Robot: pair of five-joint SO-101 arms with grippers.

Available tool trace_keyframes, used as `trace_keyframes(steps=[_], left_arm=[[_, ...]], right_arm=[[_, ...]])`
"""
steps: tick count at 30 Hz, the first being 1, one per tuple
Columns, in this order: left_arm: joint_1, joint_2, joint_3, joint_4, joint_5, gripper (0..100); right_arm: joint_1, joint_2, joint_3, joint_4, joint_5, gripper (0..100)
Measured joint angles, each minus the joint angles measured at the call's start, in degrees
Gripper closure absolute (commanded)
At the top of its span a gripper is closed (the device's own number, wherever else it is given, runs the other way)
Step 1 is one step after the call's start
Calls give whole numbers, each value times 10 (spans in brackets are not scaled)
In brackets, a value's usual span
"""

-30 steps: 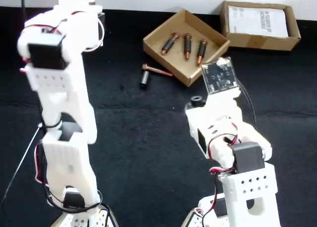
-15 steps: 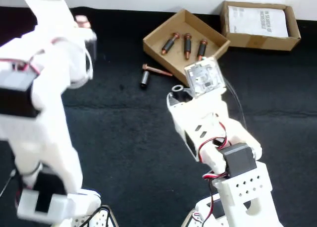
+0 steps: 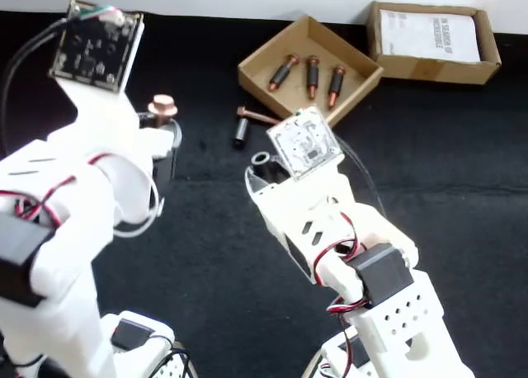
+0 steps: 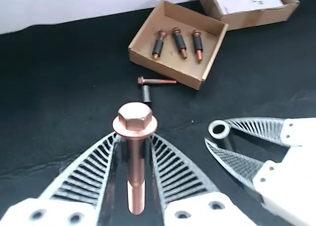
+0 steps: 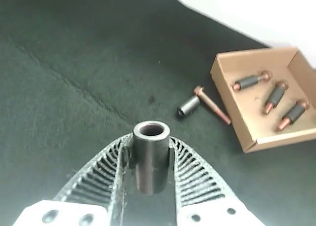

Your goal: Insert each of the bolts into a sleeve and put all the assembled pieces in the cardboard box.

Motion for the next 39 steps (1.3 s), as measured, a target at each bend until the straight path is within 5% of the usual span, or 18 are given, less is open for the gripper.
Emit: trace_keyframes(steps=[11, 16, 20, 29, 39], left_arm=[[52, -84, 135, -25, 0, 991], [1, -125, 244, -146, 10, 991], [-36, -176, 342, -270, 53, 991], [-40, -296, 549, -491, 67, 991], [-10, -322, 643, -553, 85, 991]], right_arm=[[-50, 0, 55, -150, 0, 991], [-69, 0, 90, -188, -18, 991], [-69, 0, 116, -233, -109, 991], [-69, 1, 199, -313, -152, 991], [-85, 2, 229, -333, -152, 991]])
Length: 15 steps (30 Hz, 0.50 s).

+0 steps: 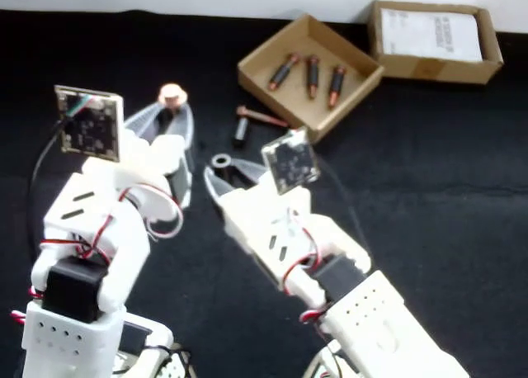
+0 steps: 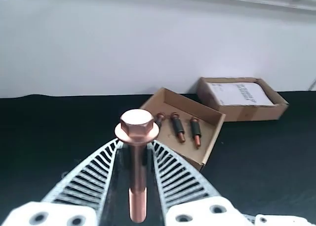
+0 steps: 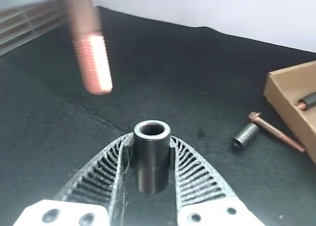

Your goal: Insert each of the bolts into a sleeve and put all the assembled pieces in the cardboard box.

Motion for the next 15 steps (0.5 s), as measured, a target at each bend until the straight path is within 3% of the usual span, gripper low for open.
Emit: trace_keyframes(steps=[6, 15], left_arm=[[11, 0, 0, -5, 83, 991], [12, 0, 0, -5, 97, 991]], right_arm=[[-9, 0, 7, -3, 0, 991], [-9, 1, 75, -105, 20, 991]])
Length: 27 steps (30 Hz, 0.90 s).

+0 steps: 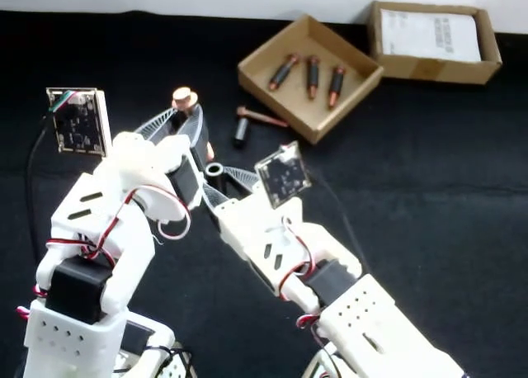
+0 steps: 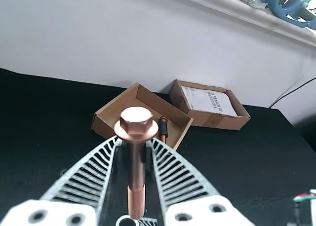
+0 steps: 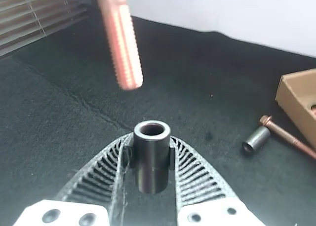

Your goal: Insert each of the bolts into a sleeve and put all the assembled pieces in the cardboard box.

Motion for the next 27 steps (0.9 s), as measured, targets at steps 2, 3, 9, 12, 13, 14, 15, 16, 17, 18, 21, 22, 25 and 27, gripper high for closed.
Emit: trace_keyframes(steps=[2, 3, 9, 12, 13, 14, 15, 16, 17, 18, 21, 22, 25, 27], left_arm=[[0, 0, 0, 0, 0, 991], [0, 0, 0, 0, 0, 991], [0, 0, 0, 38, 0, 991], [0, 0, 0, 55, 0, 991], [0, 0, 0, 57, 0, 991], [0, 0, -1, 59, -2, 991], [1, 0, -4, 60, -6, 991], [1, 0, -7, 60, -11, 991], [1, 0, -11, 60, -16, 991], [4, 0, -12, 60, -18, 991], [25, 0, -14, 60, -20, 991], [33, 0, -14, 60, -20, 991], [44, 0, -30, 61, -20, 991], [45, 0, -45, 61, -20, 991]], right_arm=[[0, 0, 4, -11, 4, 991], [0, 0, 5, -13, 6, 991], [0, 0, 7, -16, 8, 991], [0, 0, 7, -16, 8, 991], [0, 0, 7, -16, 8, 991], [0, 0, 7, -16, 8, 991], [0, 0, 7, -16, 8, 991], [0, 0, 7, -16, 8, 991], [0, 0, 7, -16, 8, 991], [0, 0, 7, -16, 8, 991], [0, 0, 7, -16, 8, 991], [0, 0, 7, -16, 8, 991], [0, 0, 7, -16, 8, 991], [0, 0, 7, -16, 8, 991]])
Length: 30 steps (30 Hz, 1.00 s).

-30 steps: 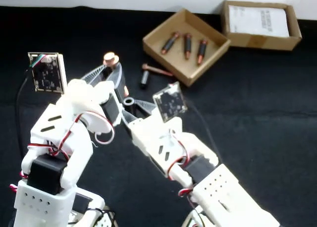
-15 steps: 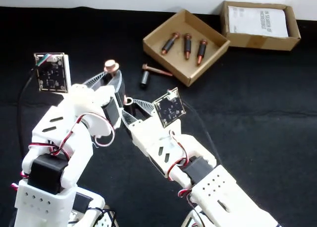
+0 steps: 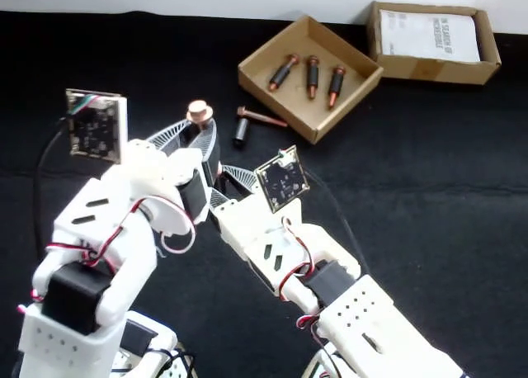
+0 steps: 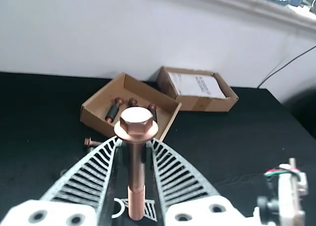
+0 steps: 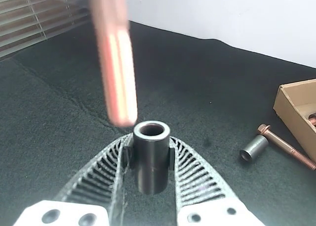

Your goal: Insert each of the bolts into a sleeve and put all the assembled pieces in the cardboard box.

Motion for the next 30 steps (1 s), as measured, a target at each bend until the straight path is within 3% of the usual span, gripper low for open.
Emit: trace_keyframes(steps=[30], left_arm=[[-5, 78, 17, -32, -37, 991]], right_arm=[[0, 0, 0, 0, 0, 991]])
